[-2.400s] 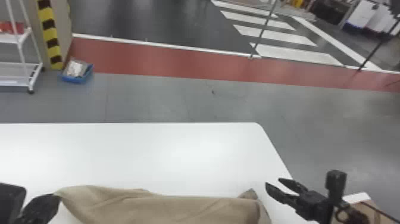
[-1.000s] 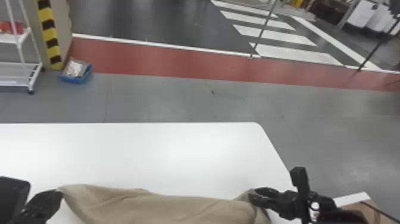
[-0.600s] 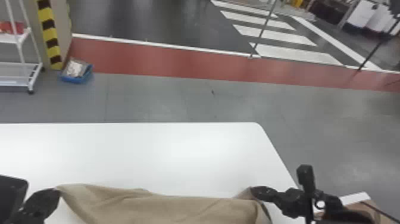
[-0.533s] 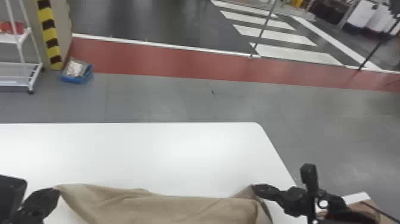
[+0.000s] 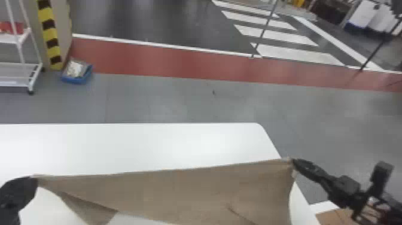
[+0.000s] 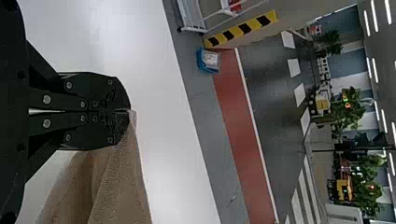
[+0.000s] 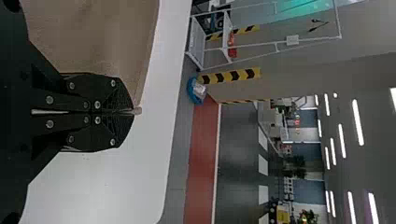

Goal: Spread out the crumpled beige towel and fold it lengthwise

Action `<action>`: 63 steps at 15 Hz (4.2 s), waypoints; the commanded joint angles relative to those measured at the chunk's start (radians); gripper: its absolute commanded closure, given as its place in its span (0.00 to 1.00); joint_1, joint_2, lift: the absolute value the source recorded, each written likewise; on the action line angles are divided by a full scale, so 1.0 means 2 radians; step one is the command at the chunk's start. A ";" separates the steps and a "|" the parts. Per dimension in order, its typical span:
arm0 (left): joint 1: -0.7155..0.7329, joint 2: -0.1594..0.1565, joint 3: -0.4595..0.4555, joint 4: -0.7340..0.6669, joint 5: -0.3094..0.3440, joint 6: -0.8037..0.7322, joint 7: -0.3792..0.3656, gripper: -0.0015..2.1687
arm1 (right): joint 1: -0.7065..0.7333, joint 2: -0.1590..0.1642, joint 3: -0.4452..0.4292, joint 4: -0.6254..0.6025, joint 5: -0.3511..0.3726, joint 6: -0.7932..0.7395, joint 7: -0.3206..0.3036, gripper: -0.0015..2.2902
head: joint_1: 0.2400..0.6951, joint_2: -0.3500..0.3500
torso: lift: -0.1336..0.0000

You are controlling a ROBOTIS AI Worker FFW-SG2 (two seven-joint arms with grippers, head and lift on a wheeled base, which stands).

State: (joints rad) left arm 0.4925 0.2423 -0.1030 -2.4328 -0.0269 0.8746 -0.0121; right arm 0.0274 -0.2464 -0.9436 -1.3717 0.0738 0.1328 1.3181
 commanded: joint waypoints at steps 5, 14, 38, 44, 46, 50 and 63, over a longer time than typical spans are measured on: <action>0.028 0.001 0.030 -0.101 0.006 0.092 -0.010 0.95 | -0.007 -0.006 -0.057 -0.069 -0.055 0.117 0.024 0.67 | 1.00 0.00 | 1.00; -0.139 -0.007 0.022 0.014 0.020 0.164 -0.039 0.95 | -0.091 -0.019 -0.011 -0.008 -0.004 0.145 0.024 0.67 | 1.00 0.00 | 1.00; -0.098 -0.018 0.048 0.181 0.022 -0.023 -0.102 0.97 | -0.109 -0.097 0.146 0.305 0.021 -0.232 0.024 0.67 | 1.00 0.13 | 1.00; -0.061 -0.015 0.032 0.164 -0.006 -0.027 -0.090 0.97 | -0.053 -0.128 0.140 0.309 -0.015 -0.265 0.024 0.71 | 1.00 0.00 | 1.00; -0.055 -0.008 0.030 0.165 -0.021 -0.036 -0.084 0.97 | -0.046 -0.131 0.137 0.309 -0.042 -0.262 0.024 0.71 | 1.00 0.00 | 1.00; -0.027 -0.005 0.041 0.153 -0.023 -0.040 -0.082 0.97 | -0.043 -0.140 0.117 0.306 -0.071 -0.226 0.024 0.71 | 1.00 0.00 | 1.00; 0.058 0.001 0.041 0.041 -0.063 0.115 -0.103 0.96 | -0.029 -0.136 0.114 0.302 -0.072 -0.232 0.024 0.71 | 1.00 0.00 | 1.00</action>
State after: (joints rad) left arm 0.5959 0.2439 -0.0206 -2.3077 -0.1469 1.0040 -0.2082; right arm -0.0335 -0.5190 -0.7174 -0.7671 -0.0709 -0.3278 1.3637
